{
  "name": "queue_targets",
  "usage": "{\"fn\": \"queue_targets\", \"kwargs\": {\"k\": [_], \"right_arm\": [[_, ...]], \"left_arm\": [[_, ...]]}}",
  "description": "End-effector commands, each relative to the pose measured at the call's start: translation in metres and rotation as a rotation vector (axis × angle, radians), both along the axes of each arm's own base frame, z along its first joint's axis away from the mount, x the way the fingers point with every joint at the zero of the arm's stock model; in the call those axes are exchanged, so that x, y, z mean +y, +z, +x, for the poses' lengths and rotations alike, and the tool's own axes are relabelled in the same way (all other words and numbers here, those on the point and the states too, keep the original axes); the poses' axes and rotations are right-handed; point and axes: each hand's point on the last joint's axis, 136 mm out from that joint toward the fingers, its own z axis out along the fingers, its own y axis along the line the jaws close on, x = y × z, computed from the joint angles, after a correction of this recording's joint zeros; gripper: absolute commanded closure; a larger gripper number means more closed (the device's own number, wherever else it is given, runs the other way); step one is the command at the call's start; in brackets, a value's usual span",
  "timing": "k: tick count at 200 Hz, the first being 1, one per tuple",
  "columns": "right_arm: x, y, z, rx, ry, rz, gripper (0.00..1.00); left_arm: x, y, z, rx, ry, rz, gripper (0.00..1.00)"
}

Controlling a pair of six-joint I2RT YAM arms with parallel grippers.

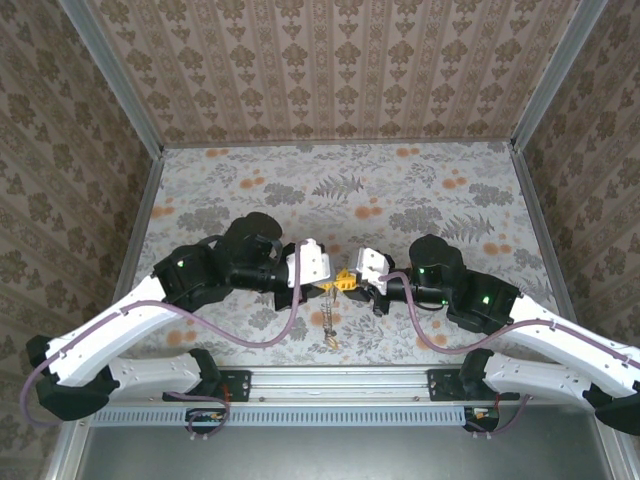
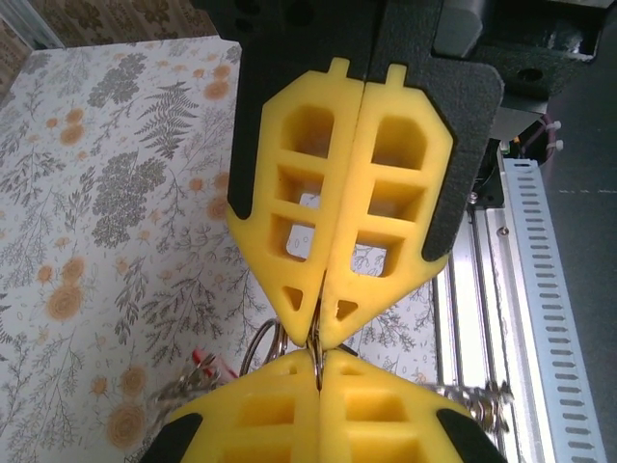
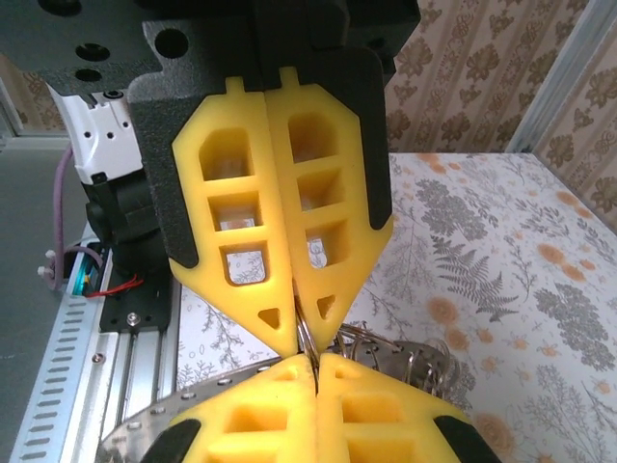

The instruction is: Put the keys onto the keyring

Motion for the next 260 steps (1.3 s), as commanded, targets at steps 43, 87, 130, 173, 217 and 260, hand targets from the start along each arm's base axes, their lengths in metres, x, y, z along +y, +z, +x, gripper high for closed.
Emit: {"fn": "queue_targets", "kwargs": {"k": [43,87,130,173,217,260], "right_arm": [[-0.002,0.028,-0.015,-0.053,0.071,0.087,0.84],[-0.002,0.024,-0.015,-0.041,0.069,0.079,0.94],[-0.002,0.026,-0.017,-0.047,0.077,0.088,1.0],[0.0,0.016,-0.014,-0.034,0.068,0.054,1.0],[0.003,0.006,-0.005,-0.029,0.038,0.018,1.0],[0.004,0.014,-0.003,-0.042,0.034,0.033,1.0]], "left_arm": [[0.004,0.049,-0.029,-0.017,-0.12,-0.244,1.0],[0.006,0.06,-0.036,-0.014,-0.147,-0.312,1.0],[0.006,0.062,-0.036,-0.013,-0.149,-0.327,1.0],[0.005,0.067,-0.033,-0.029,-0.14,-0.367,1.0],[0.004,0.071,-0.029,-0.026,-0.128,-0.406,1.0],[0.003,0.068,-0.027,-0.014,-0.123,-0.416,1.0]]}}
